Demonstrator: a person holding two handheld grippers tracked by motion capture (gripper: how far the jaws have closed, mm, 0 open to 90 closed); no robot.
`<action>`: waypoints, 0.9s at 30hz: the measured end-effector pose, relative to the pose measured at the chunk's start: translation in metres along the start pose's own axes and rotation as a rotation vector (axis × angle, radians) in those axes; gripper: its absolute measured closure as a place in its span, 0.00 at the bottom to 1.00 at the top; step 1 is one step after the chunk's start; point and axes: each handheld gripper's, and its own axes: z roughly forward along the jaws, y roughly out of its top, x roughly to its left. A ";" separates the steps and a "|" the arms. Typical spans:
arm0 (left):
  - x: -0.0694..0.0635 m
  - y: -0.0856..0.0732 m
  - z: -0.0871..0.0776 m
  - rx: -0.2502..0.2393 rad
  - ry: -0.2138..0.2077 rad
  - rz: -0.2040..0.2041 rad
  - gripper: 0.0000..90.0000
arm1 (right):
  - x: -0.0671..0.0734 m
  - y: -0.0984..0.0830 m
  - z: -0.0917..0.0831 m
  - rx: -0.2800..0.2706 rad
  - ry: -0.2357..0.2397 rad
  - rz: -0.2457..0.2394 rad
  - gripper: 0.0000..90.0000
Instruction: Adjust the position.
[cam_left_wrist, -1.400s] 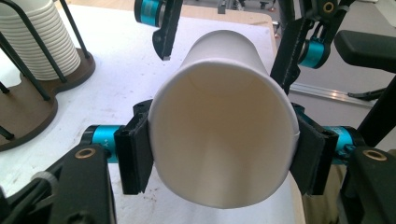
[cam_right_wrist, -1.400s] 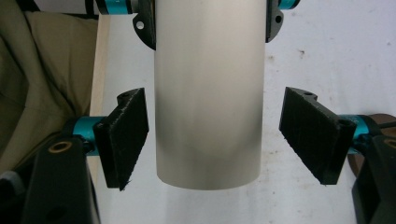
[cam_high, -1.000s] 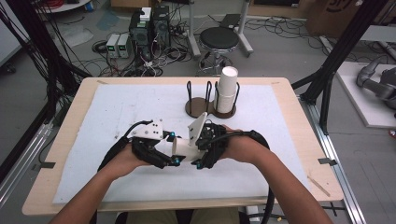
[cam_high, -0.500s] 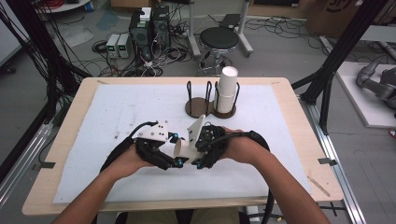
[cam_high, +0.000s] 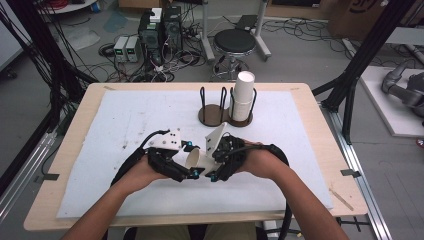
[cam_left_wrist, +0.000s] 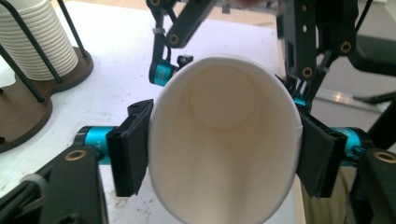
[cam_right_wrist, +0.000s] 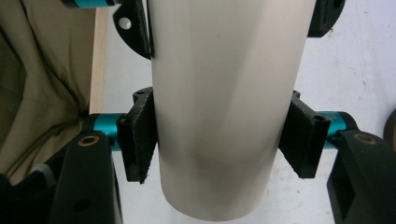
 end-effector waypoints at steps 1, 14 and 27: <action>0.000 -0.001 0.000 -0.010 0.008 -0.002 0.31 | 0.000 0.000 0.000 0.000 0.000 0.000 0.40; 0.007 -0.014 -0.028 -0.344 0.106 -0.143 0.19 | -0.001 -0.051 0.004 -0.173 -0.029 0.175 0.39; 0.017 -0.061 -0.044 -0.408 0.305 -0.244 0.19 | 0.008 -0.103 -0.001 -0.386 -0.192 0.286 0.39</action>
